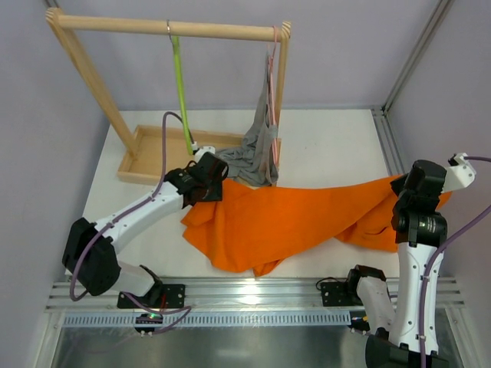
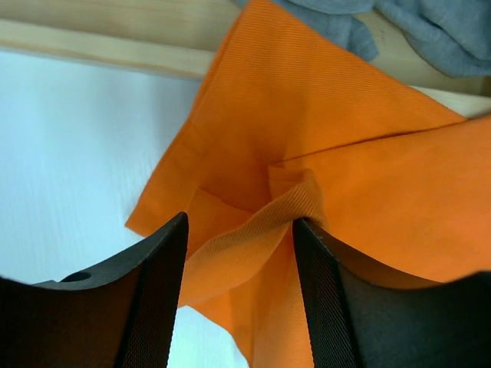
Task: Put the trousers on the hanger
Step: Fold the trousers
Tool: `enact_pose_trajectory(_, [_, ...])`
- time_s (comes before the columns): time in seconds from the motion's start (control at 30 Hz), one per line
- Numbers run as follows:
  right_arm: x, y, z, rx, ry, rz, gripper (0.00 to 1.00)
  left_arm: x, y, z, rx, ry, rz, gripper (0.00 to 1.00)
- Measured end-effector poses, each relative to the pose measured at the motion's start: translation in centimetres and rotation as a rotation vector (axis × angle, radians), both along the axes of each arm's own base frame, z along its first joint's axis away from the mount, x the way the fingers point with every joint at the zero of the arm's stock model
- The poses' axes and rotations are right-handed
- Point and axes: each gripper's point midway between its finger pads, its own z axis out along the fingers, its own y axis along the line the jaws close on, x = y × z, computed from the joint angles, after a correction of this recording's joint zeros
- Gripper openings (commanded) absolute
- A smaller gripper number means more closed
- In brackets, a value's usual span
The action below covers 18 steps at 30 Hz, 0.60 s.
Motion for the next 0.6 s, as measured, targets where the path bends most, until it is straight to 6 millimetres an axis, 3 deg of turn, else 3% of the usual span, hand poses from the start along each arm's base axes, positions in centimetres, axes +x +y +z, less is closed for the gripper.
enact_pose_trajectory(0.23, [0.4,0.1,-0.5,0.005,0.005,0.009,0.04,-2.3,5.4,2.9,0.079,-0.084,0.16,0.63])
enact_pose_trajectory(0.43, [0.6,0.0,-0.7,0.006,0.009,0.009,0.04,-3.6,7.4,5.3,0.039,-0.15,0.23,0.51])
enact_pose_trajectory(0.5, [0.8,0.0,-0.8,0.007,0.015,0.009,0.04,-4.3,7.2,5.0,-0.01,-0.142,0.231,0.44])
enact_pose_trajectory(0.6, [1.0,-0.1,-1.0,0.008,0.023,0.01,0.04,-6.2,7.1,2.6,-0.071,-0.082,0.233,0.36])
